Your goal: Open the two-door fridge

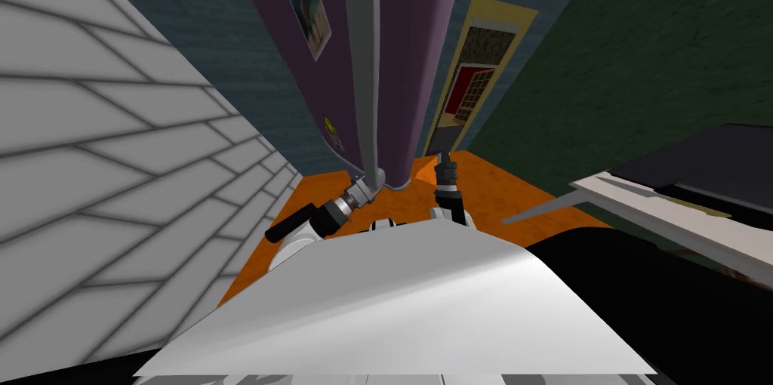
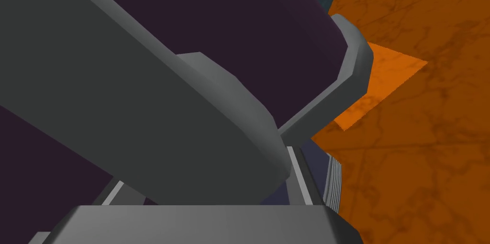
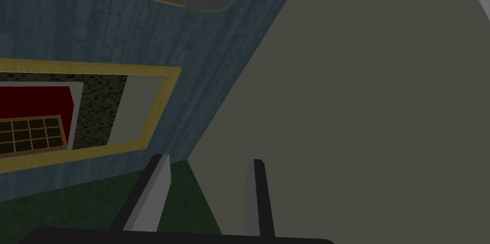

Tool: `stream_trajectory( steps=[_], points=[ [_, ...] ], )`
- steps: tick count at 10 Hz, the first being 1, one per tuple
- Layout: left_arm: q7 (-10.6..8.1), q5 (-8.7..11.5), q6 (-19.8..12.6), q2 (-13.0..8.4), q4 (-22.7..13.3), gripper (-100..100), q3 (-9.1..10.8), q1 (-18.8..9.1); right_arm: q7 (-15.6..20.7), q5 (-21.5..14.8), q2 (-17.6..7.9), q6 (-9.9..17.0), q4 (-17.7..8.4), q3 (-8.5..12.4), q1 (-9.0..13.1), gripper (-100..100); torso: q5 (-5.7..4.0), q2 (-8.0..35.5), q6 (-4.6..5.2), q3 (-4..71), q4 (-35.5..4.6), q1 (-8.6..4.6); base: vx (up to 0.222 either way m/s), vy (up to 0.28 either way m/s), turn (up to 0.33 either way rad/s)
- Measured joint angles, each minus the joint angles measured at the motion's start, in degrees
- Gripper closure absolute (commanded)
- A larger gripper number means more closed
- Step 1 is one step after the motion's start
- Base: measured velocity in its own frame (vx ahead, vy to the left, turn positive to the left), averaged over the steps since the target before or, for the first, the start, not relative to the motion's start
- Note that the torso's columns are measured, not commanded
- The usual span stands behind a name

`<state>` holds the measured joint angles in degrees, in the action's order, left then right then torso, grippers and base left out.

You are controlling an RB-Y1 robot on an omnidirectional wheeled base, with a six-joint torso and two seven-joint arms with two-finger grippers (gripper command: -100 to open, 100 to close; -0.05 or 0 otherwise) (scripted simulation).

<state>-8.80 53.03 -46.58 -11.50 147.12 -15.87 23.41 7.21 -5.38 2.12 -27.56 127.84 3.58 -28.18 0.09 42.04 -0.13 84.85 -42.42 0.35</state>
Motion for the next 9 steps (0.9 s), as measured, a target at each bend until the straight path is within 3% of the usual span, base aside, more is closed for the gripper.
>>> stream_trajectory(
  steps=[2, 3, 4, 6, 9],
  points=[
    [0.93, 1.20, -0.97, -0.13, -0.33, 100, -0.91, -0.88, 0.00, 0.00, 0.00, 0.00, 0.00, 0.00, 0.00, 0, -0.05, 0.08, 0.03, -0.05, -0.05, -0.26, -0.067, 0.258, -0.029],
    [1.77, 2.33, -0.96, -0.48, -0.62, -100, -1.37, -1.05, 0.00, 0.00, 0.00, 0.00, 0.00, 0.00, 0.00, 0, -0.06, 0.07, 0.05, -0.05, -0.01, -0.23, -0.032, 0.129, 0.067],
    [1.49, 2.81, -1.63, -0.51, -0.41, -100, -0.92, -1.78, 0.00, 0.00, 0.02, 0.00, 0.00, -0.01, -0.01, 0, -0.16, 0.04, 0.08, -0.10, 0.10, -0.71, -0.002, -0.029, 0.170],
    [-0.74, 3.14, -4.86, -0.32, -0.10, -100, 0.57, -3.98, 0.00, 0.00, 0.04, -0.01, 0.01, -0.04, -0.02, 0, -0.31, 0.15, 0.19, -0.07, -0.02, -1.10, 0.002, -0.091, 0.145],
    [-3.97, 3.90, -10.16, 0.16, -0.39, -100, 2.72, -8.26, 0.00, 0.00, 0.04, -0.01, 0.00, -0.03, -0.01, 0, 0.00, 0.61, 0.16, -0.05, -0.50, 0.01, 0.005, -0.048, 0.103]
  ],
)
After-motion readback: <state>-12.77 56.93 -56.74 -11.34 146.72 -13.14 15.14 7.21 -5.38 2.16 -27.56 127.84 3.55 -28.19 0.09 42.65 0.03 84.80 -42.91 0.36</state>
